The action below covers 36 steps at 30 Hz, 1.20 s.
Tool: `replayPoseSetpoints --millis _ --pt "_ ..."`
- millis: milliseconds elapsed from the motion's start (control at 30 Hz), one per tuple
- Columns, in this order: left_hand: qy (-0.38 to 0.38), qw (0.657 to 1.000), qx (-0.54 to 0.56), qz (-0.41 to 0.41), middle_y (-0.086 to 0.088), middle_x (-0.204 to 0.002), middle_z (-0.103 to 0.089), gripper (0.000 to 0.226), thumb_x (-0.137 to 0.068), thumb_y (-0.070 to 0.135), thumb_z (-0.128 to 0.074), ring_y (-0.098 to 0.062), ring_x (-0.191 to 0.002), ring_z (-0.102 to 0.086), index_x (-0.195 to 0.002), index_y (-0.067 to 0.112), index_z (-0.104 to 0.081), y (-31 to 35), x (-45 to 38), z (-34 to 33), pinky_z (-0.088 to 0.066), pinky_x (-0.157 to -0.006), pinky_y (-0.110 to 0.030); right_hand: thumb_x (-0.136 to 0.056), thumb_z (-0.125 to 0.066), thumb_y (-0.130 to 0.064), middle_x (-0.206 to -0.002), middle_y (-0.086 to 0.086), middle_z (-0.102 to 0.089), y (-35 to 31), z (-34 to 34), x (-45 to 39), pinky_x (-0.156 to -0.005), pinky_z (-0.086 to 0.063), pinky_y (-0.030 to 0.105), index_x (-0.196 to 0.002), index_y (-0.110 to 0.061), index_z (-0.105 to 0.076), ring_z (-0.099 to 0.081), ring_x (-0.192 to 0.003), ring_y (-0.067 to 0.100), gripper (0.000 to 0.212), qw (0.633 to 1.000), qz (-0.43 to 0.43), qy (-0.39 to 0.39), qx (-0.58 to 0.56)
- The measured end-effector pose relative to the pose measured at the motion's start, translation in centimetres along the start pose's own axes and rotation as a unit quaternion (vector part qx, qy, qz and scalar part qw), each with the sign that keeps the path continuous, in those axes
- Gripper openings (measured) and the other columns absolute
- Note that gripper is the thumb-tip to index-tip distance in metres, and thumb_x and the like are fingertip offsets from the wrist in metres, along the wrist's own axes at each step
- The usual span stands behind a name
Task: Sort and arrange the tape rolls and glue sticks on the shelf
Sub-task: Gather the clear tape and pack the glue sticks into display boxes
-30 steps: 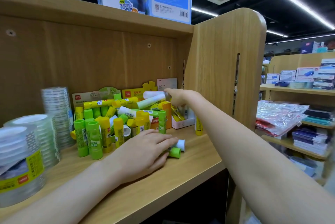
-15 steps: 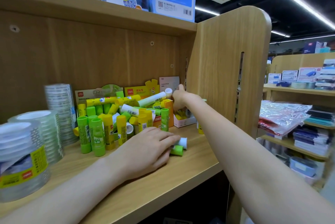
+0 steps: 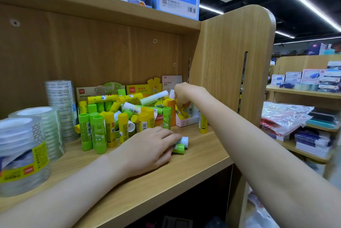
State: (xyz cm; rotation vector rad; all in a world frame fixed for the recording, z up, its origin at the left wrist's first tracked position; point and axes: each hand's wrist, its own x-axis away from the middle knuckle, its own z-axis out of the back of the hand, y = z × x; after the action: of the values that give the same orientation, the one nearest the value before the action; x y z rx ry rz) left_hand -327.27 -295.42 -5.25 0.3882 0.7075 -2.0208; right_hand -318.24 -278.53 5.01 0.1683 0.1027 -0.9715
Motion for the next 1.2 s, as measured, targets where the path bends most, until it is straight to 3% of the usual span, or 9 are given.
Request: replayPoseSetpoints --millis 67,133,333,500,600,767,933,1100,1200 --pt "0.0 1.0 0.001 0.0 0.004 -0.102 -0.068 0.04 -0.086 0.032 -0.036 -0.013 -0.085 -0.065 -0.113 0.018 -0.062 0.0 0.0 -0.1 -0.054 -0.068 -0.021 -0.079 -0.071 -0.012 -0.114 0.012 -0.043 0.2 0.1 0.1 -0.076 -0.053 0.036 -0.111 -0.003 -0.053 -0.059 -0.086 0.028 0.038 1.0 0.008 -0.001 0.014" --pt "-0.002 1.0 0.001 0.0 0.004 -0.1 -0.068 0.041 -0.086 0.032 -0.036 -0.013 -0.084 -0.065 -0.113 0.018 -0.062 0.0 0.1 -0.1 -0.054 -0.067 -0.022 -0.078 -0.074 -0.018 -0.112 0.009 -0.039 0.5 0.2 0.2 -0.078 -0.054 0.037 -0.103 -0.007 -0.055 -0.06 -0.091 0.028 0.034 1.0 0.021 0.002 0.014" --pt "-0.006 1.0 0.0 0.001 0.005 -0.101 -0.068 0.04 -0.086 0.033 -0.036 -0.012 -0.085 -0.064 -0.114 0.019 -0.062 0.0 0.1 0.0 -0.054 -0.067 -0.021 -0.08 -0.068 -0.007 -0.094 0.01 -0.068 1.6 0.0 1.1 -0.075 -0.058 0.032 -0.093 -0.007 -0.066 -0.07 -0.072 0.019 0.013 0.992 0.054 -0.065 -0.092" --pt "-0.009 1.0 0.003 0.002 0.006 -0.099 -0.068 0.04 -0.086 0.034 -0.036 -0.011 -0.083 -0.064 -0.112 0.02 -0.062 0.1 0.0 0.1 -0.053 -0.066 -0.019 -0.082 -0.064 -0.005 -0.086 0.01 -0.072 3.5 1.7 2.3 -0.073 -0.059 0.032 -0.086 -0.001 -0.069 -0.072 -0.072 0.018 0.008 0.978 0.057 0.045 -0.195" --pt "-0.016 1.0 0.005 0.009 0.008 -0.097 -0.068 0.039 -0.085 0.034 -0.036 -0.009 -0.081 -0.064 -0.111 0.021 -0.062 0.2 0.0 0.3 -0.053 -0.064 -0.018 -0.086 -0.066 -0.019 -0.082 0.002 -0.068 4.2 2.6 3.9 -0.06 -0.053 0.019 -0.09 -0.001 -0.067 -0.072 -0.068 0.013 0.018 0.963 0.079 0.062 -0.25" --pt "-0.018 1.0 0.008 0.017 0.008 -0.097 -0.067 0.037 -0.086 0.033 -0.037 -0.009 -0.082 -0.064 -0.11 0.021 -0.062 0.4 -0.1 0.3 -0.047 -0.071 -0.018 -0.086 -0.065 -0.019 -0.085 0.004 -0.069 4.9 1.8 6.5 -0.057 -0.051 0.013 -0.09 -0.004 -0.065 -0.067 -0.058 0.005 0.016 0.95 0.107 0.106 -0.273" --pt "-0.031 0.999 0.003 0.027 0.007 -0.096 -0.067 0.039 -0.086 0.035 -0.036 -0.01 -0.081 -0.064 -0.11 0.021 -0.063 0.4 -0.1 0.3 -0.05 -0.068 -0.021 -0.089 -0.062 -0.018 -0.086 -0.011 -0.061 5.6 -0.5 10.4 -0.053 -0.048 0.013 -0.095 -0.015 -0.063 -0.064 -0.053 0.004 0.007 0.926 0.105 0.145 -0.332" --pt "-0.034 0.997 0.051 0.046 -0.001 -0.116 -0.063 0.05 -0.086 0.039 -0.033 -0.018 -0.102 -0.062 -0.123 0.014 -0.057 0.4 0.0 0.4 -0.053 -0.081 -0.027 -0.091 -0.058 -0.025 -0.088 -0.003 -0.064 5.1 -4.8 12.3 -0.054 -0.05 0.016 -0.097 -0.017 -0.062 -0.061 -0.046 0.008 0.011 0.931 0.074 0.075 -0.351" --pt "-0.059 0.991 0.094 0.08 0.001 -0.137 -0.049 0.065 -0.085 0.049 -0.026 -0.013 -0.122 -0.048 -0.14 0.016 -0.038 0.9 -0.1 0.8 -0.038 -0.099 -0.022 -0.094 -0.051 -0.031 -0.073 0.001 -0.062 4.4 -6.8 12.6 -0.054 -0.047 0.018 -0.093 -0.02 -0.06 -0.056 -0.047 0.007 0.014 0.928 0.034 0.095 -0.359"
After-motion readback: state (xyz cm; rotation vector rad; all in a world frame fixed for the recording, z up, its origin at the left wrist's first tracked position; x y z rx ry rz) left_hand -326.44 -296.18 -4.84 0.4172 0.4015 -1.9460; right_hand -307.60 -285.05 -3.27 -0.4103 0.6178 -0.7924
